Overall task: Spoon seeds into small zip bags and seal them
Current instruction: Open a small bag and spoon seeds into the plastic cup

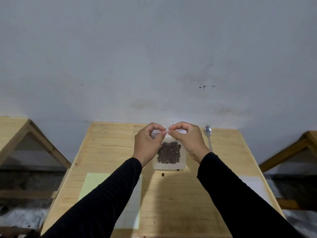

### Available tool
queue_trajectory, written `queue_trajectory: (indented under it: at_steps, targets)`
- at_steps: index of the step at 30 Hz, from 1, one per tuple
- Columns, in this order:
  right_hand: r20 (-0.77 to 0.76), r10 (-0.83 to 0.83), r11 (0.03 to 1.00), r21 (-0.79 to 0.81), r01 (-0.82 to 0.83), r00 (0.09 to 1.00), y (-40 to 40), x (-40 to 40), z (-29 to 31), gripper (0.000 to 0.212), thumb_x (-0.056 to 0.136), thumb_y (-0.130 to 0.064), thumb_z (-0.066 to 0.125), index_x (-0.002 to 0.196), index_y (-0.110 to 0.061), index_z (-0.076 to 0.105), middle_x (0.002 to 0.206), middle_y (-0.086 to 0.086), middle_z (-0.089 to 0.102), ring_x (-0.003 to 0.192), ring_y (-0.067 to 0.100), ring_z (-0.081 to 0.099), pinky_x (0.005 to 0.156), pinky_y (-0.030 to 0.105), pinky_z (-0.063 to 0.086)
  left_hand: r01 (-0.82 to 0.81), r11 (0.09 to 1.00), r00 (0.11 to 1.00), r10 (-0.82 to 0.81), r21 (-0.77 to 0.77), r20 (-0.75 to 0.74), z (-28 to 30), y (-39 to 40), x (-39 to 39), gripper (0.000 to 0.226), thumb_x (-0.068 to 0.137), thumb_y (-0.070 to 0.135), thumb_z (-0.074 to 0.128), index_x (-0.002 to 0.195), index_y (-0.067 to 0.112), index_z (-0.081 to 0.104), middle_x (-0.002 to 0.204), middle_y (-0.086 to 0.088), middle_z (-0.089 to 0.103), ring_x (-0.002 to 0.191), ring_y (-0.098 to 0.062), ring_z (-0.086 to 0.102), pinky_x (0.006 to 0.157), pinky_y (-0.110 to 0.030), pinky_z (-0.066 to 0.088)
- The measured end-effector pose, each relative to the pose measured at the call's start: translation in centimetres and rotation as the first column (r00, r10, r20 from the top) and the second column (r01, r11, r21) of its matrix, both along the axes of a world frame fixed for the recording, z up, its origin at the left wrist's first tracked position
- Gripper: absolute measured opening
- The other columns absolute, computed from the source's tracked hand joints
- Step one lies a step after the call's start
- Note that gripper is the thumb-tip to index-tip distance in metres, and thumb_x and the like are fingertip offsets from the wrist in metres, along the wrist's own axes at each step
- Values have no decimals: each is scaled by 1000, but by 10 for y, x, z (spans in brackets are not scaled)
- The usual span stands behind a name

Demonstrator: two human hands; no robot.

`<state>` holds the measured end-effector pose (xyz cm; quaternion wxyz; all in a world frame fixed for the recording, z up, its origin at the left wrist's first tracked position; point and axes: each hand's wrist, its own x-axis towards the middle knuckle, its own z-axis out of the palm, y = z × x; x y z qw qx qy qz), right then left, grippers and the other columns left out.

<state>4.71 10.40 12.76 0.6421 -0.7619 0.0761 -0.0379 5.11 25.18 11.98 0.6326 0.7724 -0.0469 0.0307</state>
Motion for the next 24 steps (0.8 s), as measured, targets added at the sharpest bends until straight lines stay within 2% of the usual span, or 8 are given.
queue_trajectory:
  at_steps: [4, 7, 12, 15, 17, 19, 21, 24]
  targets:
    - [-24, 31, 999, 32, -31, 999, 2, -3, -10, 7, 77, -15, 75, 78, -21, 71, 85, -14, 67, 81, 2, 61, 84, 28, 48, -57, 998, 997, 57, 13, -42, -9, 0, -1, 5, 84, 17, 70, 81, 20, 67, 65, 18, 56, 49, 8, 46, 51, -5, 35]
    - [-108, 96, 994, 61, -89, 990, 0, -14, -25, 9, 80, -10, 72, 82, -19, 71, 81, -9, 68, 70, 3, 61, 73, 19, 49, -113, 994, 987, 113, 13, -113, -23, 7, -1, 4, 84, 19, 69, 82, 22, 67, 75, 15, 61, 51, 5, 46, 55, -11, 40]
    - [-263, 18, 998, 64, -1, 965, 3, -46, -66, 9, 78, 0, 70, 85, -5, 71, 66, 0, 67, 58, 7, 58, 59, 14, 48, -50, 990, 952, 87, 131, -294, -63, 16, -20, 10, 85, 24, 69, 94, 20, 66, 97, 10, 64, 87, -9, 57, 78, -22, 44]
    - [-366, -47, 999, -1, 50, 930, 10, -68, -100, 8, 80, -6, 70, 87, -10, 72, 79, 3, 70, 69, 10, 62, 63, 16, 49, 37, 962, 939, 59, 271, -339, -92, 18, -42, 18, 83, 23, 70, 101, 21, 65, 93, 2, 63, 76, -9, 54, 75, -24, 43]
    - [-402, -93, 993, -98, 58, 911, 13, -80, -119, 7, 82, -12, 69, 89, -15, 71, 85, -1, 70, 78, 10, 64, 68, 16, 50, 77, 926, 940, 56, 370, -336, -112, 18, -53, 24, 82, 19, 70, 105, 20, 66, 101, -3, 62, 84, -11, 56, 81, -23, 43]
    - [-404, -148, 977, -202, 70, 903, 14, -84, -135, 9, 83, -16, 68, 91, -18, 71, 88, -4, 69, 84, 13, 64, 77, 22, 52, 116, 885, 940, 49, 451, -338, -127, 16, -62, 29, 84, 13, 67, 112, 18, 64, 124, -4, 53, 111, -16, 52, 100, -19, 33]
    - [-384, -184, 946, -319, 57, 905, 16, -85, -144, 15, 83, -20, 69, 97, -18, 71, 95, -3, 69, 89, 12, 62, 86, 25, 49, 134, 833, 958, 29, 537, -284, -138, 15, -70, 34, 88, 8, 59, 121, 12, 60, 139, -5, 42, 129, -16, 40, 103, -8, 15]
    - [-302, -186, 860, -509, 7, 935, 20, -86, -153, 27, 83, -16, 66, 109, -10, 67, 106, 1, 60, 95, 5, 53, 86, 10, 33, 172, 708, 985, -111, 685, -133, -148, 12, -77, 41, 96, 12, 45, 136, 7, 45, 149, -6, 34, 140, -16, 25, 106, -8, 1]
